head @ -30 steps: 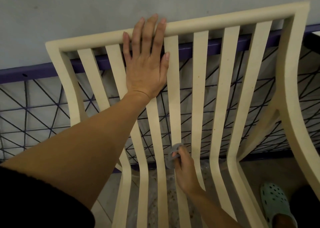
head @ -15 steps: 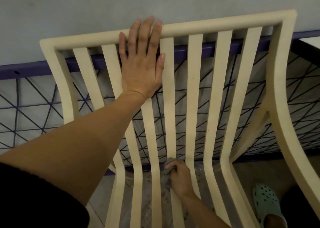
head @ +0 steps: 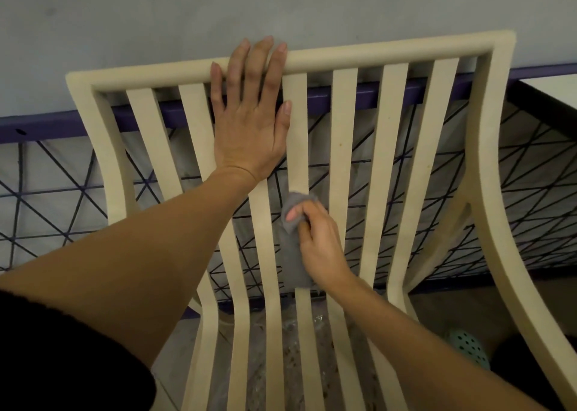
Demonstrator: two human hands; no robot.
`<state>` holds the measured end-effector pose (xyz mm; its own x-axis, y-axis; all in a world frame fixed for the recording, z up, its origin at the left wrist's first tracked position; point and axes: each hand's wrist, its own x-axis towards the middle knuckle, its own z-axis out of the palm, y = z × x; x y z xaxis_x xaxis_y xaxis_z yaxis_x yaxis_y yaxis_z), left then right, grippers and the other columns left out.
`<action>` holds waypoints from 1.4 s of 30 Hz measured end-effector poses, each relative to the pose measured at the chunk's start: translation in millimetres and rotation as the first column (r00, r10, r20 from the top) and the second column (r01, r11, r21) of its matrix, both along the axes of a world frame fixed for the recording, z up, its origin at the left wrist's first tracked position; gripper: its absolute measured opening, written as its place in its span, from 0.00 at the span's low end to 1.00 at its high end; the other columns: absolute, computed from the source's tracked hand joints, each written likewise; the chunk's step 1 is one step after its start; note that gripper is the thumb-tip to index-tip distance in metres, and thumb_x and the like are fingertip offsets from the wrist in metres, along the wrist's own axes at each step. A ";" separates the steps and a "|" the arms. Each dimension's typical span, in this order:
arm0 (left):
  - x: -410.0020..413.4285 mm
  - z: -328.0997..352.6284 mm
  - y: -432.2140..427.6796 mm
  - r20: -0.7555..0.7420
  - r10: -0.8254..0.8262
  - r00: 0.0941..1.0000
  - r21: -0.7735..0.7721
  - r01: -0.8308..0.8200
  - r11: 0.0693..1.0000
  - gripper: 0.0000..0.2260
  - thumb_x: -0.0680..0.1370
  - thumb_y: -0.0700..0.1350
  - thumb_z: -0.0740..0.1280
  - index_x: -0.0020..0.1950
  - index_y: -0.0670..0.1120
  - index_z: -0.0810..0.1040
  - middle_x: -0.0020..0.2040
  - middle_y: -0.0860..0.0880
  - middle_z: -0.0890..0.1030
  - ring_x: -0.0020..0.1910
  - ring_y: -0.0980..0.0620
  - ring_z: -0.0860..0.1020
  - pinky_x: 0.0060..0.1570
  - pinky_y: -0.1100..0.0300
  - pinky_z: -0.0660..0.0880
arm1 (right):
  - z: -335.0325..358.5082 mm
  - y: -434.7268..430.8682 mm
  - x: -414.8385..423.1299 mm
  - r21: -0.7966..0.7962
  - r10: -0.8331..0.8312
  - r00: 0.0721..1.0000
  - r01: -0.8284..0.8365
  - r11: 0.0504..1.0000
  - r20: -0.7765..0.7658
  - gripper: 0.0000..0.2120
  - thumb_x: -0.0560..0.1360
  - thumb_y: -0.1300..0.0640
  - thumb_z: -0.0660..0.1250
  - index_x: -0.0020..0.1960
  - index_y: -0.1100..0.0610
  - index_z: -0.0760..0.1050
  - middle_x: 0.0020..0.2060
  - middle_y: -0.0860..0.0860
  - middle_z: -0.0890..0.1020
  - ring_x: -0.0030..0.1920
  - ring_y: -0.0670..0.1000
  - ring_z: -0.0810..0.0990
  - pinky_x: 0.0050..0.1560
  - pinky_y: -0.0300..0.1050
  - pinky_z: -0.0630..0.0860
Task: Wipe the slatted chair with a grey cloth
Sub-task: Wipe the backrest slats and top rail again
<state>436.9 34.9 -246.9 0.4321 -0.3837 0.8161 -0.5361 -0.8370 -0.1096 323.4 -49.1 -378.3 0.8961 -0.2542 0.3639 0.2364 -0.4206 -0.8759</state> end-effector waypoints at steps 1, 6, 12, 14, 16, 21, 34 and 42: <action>-1.2 -0.7 0.2 -0.011 -0.006 1.000 0.000 0.006 1.000 0.27 0.81 0.52 0.55 0.79 0.47 0.55 0.79 0.47 0.58 0.78 0.44 0.53 0.74 0.43 0.42 | 12.4 -2.9 4.8 0.002 0.015 0.999 -0.015 1.000 0.039 0.12 0.77 0.74 0.56 0.46 0.61 0.74 0.46 0.54 0.76 0.47 0.47 0.74 0.50 0.35 0.70; -4.5 2.3 -1.7 -0.062 -0.013 0.998 -0.021 0.012 1.000 0.28 0.81 0.52 0.56 0.80 0.49 0.54 0.78 0.49 0.59 0.78 0.47 0.51 0.75 0.46 0.40 | 80.2 -20.6 34.1 -0.116 0.041 0.982 -0.020 0.993 0.184 0.11 0.76 0.73 0.56 0.46 0.60 0.72 0.44 0.55 0.76 0.45 0.49 0.74 0.48 0.38 0.71; -16.0 11.1 -0.9 -0.160 -0.068 0.985 -0.095 0.053 0.994 0.24 0.82 0.52 0.53 0.78 0.51 0.59 0.75 0.50 0.64 0.77 0.48 0.56 0.76 0.47 0.43 | 113.5 -28.8 46.0 -0.034 0.039 0.984 -0.033 0.999 0.176 0.08 0.79 0.69 0.56 0.50 0.64 0.74 0.43 0.55 0.79 0.42 0.50 0.77 0.44 0.47 0.76; -20.8 16.3 -0.6 -0.176 -0.085 0.981 -0.113 0.066 0.991 0.23 0.82 0.51 0.52 0.78 0.51 0.60 0.75 0.50 0.64 0.76 0.48 0.56 0.76 0.47 0.45 | 113.5 -22.9 41.2 0.046 0.010 0.983 -0.019 0.999 0.184 0.09 0.80 0.69 0.57 0.52 0.62 0.76 0.44 0.52 0.80 0.43 0.46 0.78 0.46 0.41 0.76; -24.3 19.4 -0.8 -0.192 -0.104 0.976 -0.122 0.081 0.989 0.22 0.82 0.50 0.53 0.77 0.50 0.62 0.74 0.50 0.65 0.76 0.49 0.57 0.76 0.46 0.46 | 110.9 -16.6 40.4 0.127 -0.035 0.982 0.012 0.992 0.186 0.09 0.81 0.68 0.57 0.52 0.62 0.76 0.44 0.53 0.81 0.44 0.50 0.79 0.47 0.45 0.77; -30.2 24.7 0.0 -0.253 -0.149 0.956 -0.168 0.108 0.980 0.20 0.82 0.49 0.54 0.74 0.50 0.65 0.72 0.51 0.67 0.75 0.50 0.59 0.76 0.47 0.47 | 82.3 -4.5 26.0 0.201 -0.062 0.988 0.032 0.979 0.142 0.09 0.79 0.70 0.56 0.47 0.64 0.74 0.41 0.57 0.79 0.41 0.51 0.76 0.44 0.39 0.71; -49.0 45.8 11.9 -0.516 -0.173 0.839 -0.111 0.136 0.985 0.30 0.79 0.46 0.63 0.78 0.51 0.56 0.79 0.52 0.54 0.79 0.51 0.47 0.77 0.48 0.50 | 88.3 -34.7 -45.4 -0.012 -0.081 0.979 0.080 0.997 -0.186 0.12 0.78 0.68 0.61 0.44 0.57 0.81 0.43 0.48 0.83 0.47 0.41 0.80 0.53 0.33 0.75; -225.2 -59.0 60.3 -0.897 -0.432 0.092 -0.441 -0.147 0.885 0.14 0.80 0.39 0.64 0.65 0.48 0.76 0.58 0.54 0.80 0.55 0.57 0.77 0.50 0.72 0.72 | 62.6 7.4 -179.3 0.284 0.044 0.912 0.081 0.955 -0.409 0.13 0.79 0.66 0.63 0.49 0.49 0.79 0.47 0.46 0.82 0.50 0.42 0.80 0.56 0.37 0.76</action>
